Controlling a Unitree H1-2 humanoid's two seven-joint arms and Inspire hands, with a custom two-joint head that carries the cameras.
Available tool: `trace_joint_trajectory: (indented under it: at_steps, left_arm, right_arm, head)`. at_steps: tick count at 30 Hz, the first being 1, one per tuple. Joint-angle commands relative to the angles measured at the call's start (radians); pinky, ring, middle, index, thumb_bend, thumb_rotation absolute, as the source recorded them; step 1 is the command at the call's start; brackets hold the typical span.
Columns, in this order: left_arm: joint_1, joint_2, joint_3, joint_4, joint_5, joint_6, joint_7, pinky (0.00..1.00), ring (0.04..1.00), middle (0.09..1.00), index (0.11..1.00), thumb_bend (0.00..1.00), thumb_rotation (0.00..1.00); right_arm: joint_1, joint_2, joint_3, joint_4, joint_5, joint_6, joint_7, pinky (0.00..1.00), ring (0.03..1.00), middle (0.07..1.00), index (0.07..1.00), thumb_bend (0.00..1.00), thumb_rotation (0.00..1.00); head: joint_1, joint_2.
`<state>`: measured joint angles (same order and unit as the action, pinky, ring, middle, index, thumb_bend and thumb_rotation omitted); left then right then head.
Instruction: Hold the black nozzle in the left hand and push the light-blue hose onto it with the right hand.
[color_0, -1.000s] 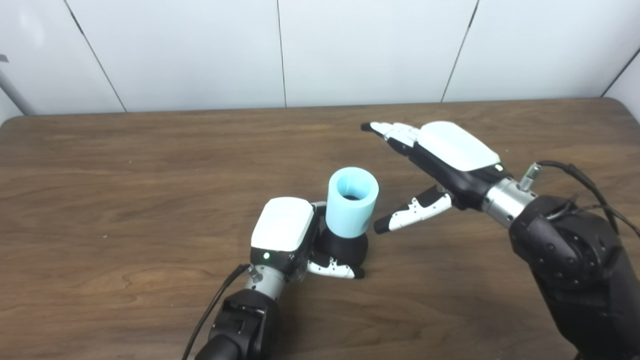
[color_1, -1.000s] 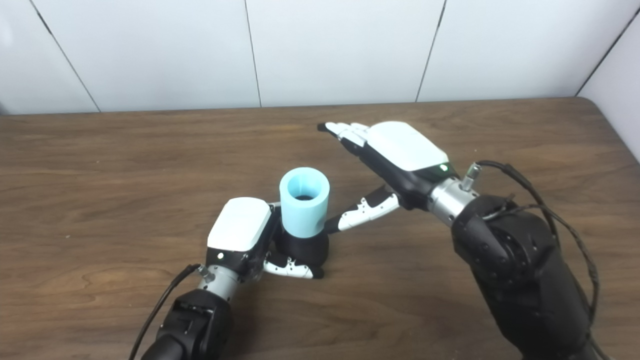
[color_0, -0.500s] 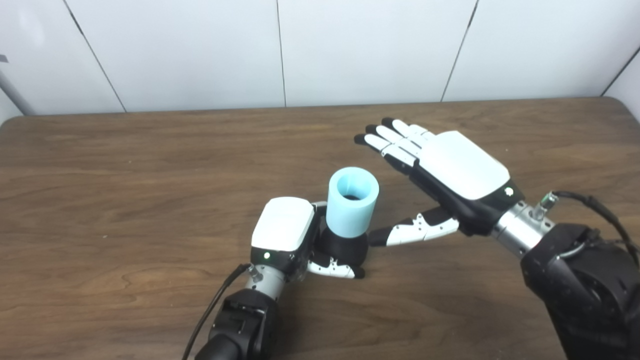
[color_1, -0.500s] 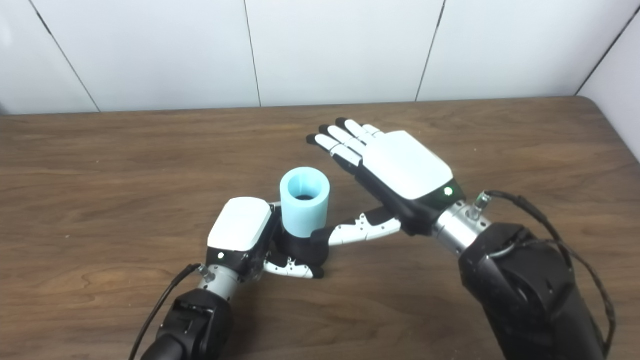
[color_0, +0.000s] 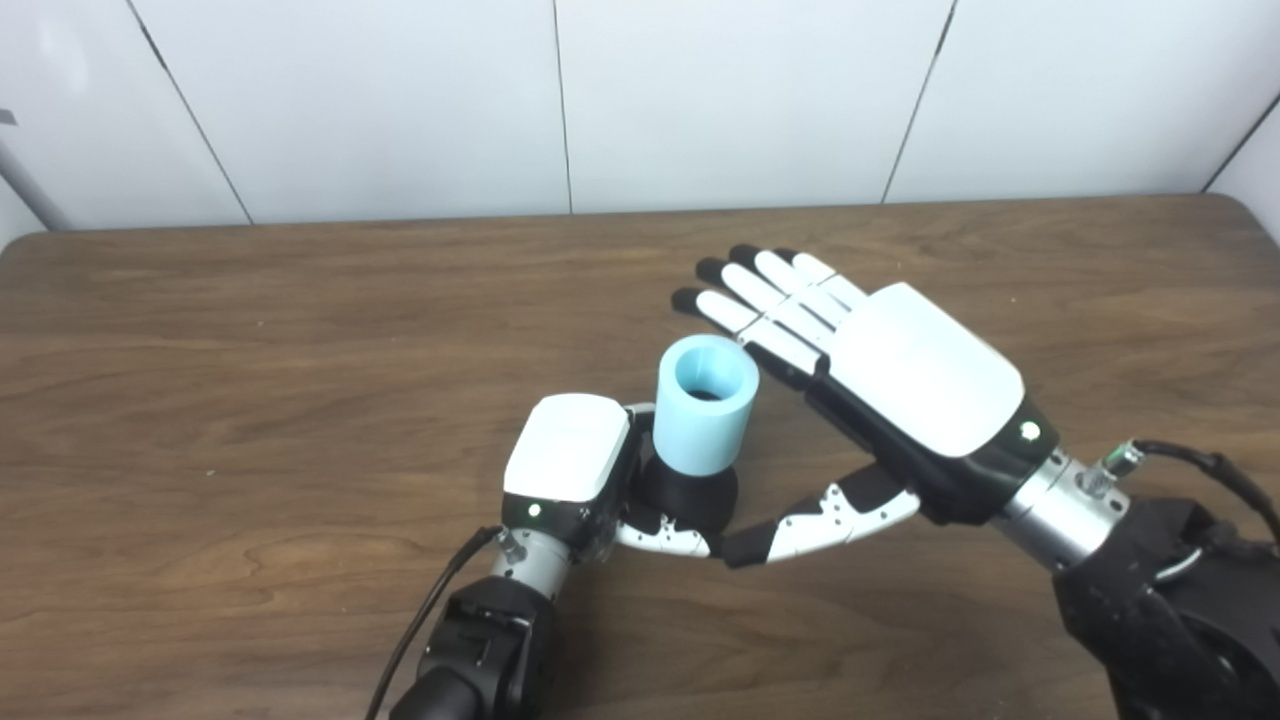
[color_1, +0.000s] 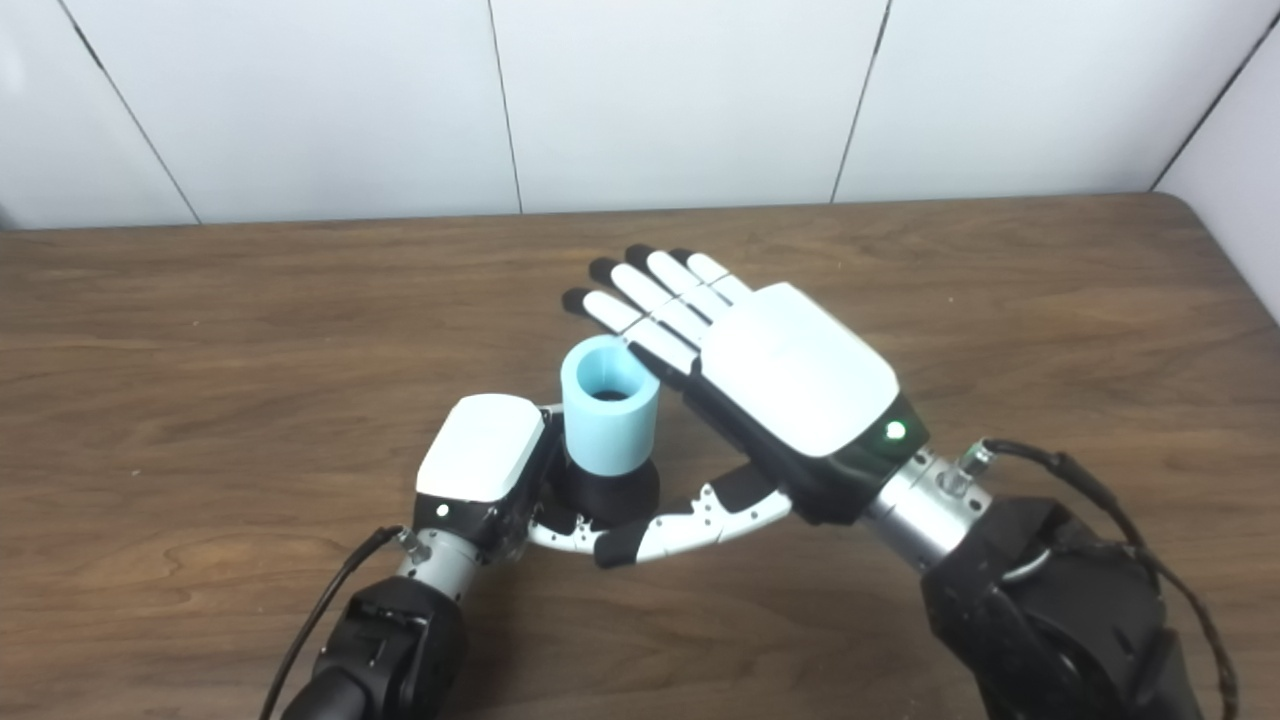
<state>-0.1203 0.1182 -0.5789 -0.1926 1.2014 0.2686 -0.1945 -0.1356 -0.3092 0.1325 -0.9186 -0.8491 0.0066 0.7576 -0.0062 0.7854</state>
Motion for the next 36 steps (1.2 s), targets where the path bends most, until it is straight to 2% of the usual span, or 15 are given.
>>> trace_joint_trajectory:
  at_steps: [1,6,15,36]
  left_arm:
    - [0.043,0.012,-0.028,0.049,-0.004,-0.006,-0.075,0.34,0.424,0.405,0.502,0.52,0.00]
    - [0.043,0.009,-0.022,0.045,-0.014,-0.003,-0.081,0.33,0.421,0.407,0.504,0.52,0.00]
    - [0.042,0.007,-0.019,0.038,-0.014,0.002,-0.097,0.36,0.441,0.412,0.502,0.52,0.00]
    - [0.045,0.009,-0.024,0.037,-0.002,-0.003,-0.098,0.35,0.422,0.400,0.503,0.52,0.00]
  right_arm:
    - [-0.010,0.016,-0.008,-0.031,0.003,-0.031,0.004,0.97,1.000,0.991,0.943,0.70,1.00]
    - [0.007,0.035,-0.007,-0.031,-0.005,-0.042,0.038,0.96,1.000,0.986,0.937,0.70,1.00]
    - [0.025,0.037,0.000,-0.025,-0.033,-0.029,0.105,0.98,1.000,0.997,0.942,0.68,1.00]
    - [0.019,0.022,0.007,0.032,-0.067,-0.055,0.095,1.00,1.000,1.000,0.959,0.68,1.00]
  head:
    - [0.001,0.001]
    - [0.000,0.001]
    - [0.001,0.001]
    - [0.000,0.006]
